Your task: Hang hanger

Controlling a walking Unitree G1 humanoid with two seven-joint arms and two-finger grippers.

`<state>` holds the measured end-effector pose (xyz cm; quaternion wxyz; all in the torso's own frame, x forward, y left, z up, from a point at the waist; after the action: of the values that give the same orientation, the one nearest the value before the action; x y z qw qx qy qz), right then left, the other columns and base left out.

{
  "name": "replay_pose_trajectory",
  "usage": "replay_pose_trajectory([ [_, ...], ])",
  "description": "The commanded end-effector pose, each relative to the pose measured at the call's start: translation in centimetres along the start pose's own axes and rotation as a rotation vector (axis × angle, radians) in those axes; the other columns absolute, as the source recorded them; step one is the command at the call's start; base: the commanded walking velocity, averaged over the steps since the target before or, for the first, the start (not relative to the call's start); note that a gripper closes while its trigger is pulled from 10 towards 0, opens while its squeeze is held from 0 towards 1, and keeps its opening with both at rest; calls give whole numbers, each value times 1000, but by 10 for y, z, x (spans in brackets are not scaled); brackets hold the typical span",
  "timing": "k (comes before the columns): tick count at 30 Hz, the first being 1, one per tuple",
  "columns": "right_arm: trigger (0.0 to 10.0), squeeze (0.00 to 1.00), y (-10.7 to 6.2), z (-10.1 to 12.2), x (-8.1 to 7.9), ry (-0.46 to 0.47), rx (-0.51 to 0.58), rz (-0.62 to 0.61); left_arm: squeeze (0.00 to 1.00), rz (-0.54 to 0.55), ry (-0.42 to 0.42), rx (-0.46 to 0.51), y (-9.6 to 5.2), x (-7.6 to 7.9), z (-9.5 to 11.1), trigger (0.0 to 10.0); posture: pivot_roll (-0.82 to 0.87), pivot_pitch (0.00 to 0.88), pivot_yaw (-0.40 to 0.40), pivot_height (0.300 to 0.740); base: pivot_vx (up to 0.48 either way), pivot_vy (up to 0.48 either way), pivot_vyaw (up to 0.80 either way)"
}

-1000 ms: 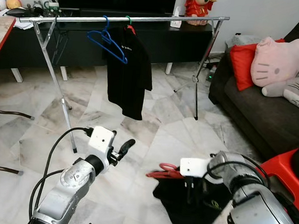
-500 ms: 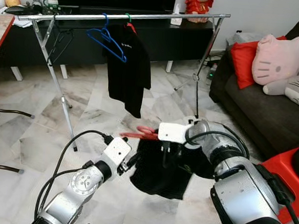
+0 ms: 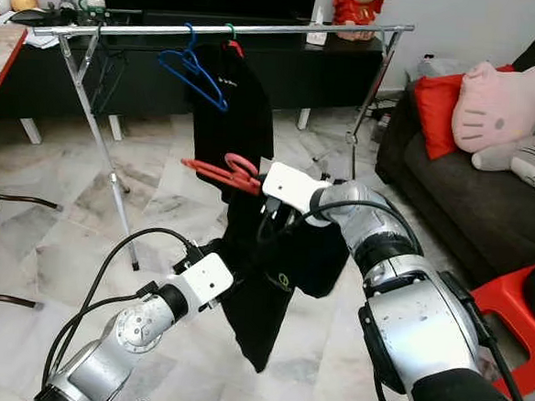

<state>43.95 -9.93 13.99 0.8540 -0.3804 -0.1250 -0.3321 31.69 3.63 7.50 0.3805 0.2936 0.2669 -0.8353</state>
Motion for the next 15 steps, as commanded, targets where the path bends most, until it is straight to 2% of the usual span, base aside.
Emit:
replay_pose_trajectory([
  [1, 0, 0, -7, 31, 13, -11, 96, -18, 0, -51, 65, -36, 5, 12, -4, 10000, 37, 0, -118, 716, 0, 0, 0],
  [7, 0, 0, -11, 47, 10, -64, 145, 43, 0, -51, 155, -156, 12, 16, -25, 10000, 27, 0, -119, 716, 0, 0, 0],
  [15, 0, 0, -19, 65, 4, -114, 214, 131, 0, -4, 262, -213, 20, 6, -35, 10000, 18, 0, -123, 716, 0, 0, 0],
])
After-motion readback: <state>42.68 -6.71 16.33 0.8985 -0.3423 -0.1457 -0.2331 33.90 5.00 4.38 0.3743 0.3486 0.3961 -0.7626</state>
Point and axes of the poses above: a point about 5 cm out from each wrist's last joint towards the gripper, its own y axis pointing out of the wrist towards the gripper, its own z axis along the axis of the wrist's last joint, x = y × z, the point moved 6 cm from there along y, pointing out of the wrist towards the gripper, and after that the axes turned 6 degrees about y, right-handed, at the moved point
